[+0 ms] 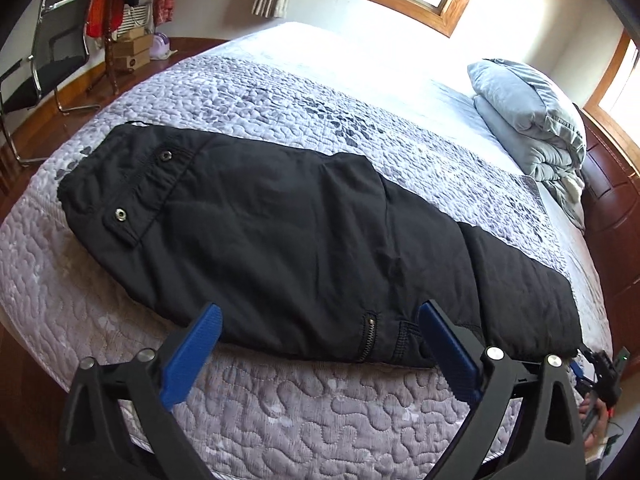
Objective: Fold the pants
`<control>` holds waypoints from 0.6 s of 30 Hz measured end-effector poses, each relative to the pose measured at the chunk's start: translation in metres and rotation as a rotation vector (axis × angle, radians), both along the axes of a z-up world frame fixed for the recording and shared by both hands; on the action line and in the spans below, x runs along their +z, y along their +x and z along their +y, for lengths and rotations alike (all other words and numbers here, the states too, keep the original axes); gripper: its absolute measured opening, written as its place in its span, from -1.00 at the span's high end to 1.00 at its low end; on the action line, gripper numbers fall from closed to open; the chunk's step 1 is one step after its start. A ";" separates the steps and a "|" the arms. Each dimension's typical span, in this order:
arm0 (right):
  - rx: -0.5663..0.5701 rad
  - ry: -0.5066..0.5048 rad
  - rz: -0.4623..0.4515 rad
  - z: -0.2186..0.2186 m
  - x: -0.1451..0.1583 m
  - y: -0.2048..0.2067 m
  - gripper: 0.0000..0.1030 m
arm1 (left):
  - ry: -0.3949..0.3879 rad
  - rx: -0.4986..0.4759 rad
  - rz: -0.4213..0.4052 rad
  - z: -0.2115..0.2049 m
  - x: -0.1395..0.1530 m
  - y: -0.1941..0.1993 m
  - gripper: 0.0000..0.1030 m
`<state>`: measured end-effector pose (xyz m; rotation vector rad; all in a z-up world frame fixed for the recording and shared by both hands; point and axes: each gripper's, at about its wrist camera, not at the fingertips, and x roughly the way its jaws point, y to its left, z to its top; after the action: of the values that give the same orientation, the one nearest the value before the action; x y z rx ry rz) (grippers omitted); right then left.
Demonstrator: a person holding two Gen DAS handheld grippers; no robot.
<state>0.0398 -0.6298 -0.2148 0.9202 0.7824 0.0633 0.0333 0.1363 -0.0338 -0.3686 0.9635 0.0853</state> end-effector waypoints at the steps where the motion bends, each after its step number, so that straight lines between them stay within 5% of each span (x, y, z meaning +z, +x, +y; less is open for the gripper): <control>1: 0.000 0.018 0.008 0.004 -0.001 0.004 -0.23 | -0.008 -0.001 0.001 0.001 0.000 -0.001 -0.93; 6: -0.046 0.071 0.041 0.011 -0.012 0.024 -0.26 | -0.037 0.020 0.012 0.006 -0.001 -0.004 -0.93; 9: -0.059 0.084 0.036 0.009 -0.010 0.036 0.32 | -0.053 0.043 0.019 0.010 -0.004 -0.003 -0.93; 11: -0.043 0.042 0.018 0.010 0.000 0.044 0.66 | -0.069 0.048 0.022 0.012 -0.006 -0.003 -0.93; 15: 0.042 -0.185 -0.138 0.035 0.050 0.043 0.74 | -0.068 0.047 0.029 0.010 -0.009 -0.001 -0.93; 18: 0.066 -0.236 -0.184 0.043 0.065 0.039 0.75 | -0.075 0.035 0.039 0.007 -0.013 0.001 -0.93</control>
<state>0.0787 -0.5868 -0.1499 0.6551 0.6341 0.1097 0.0345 0.1433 -0.0465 -0.4544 1.0005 0.0884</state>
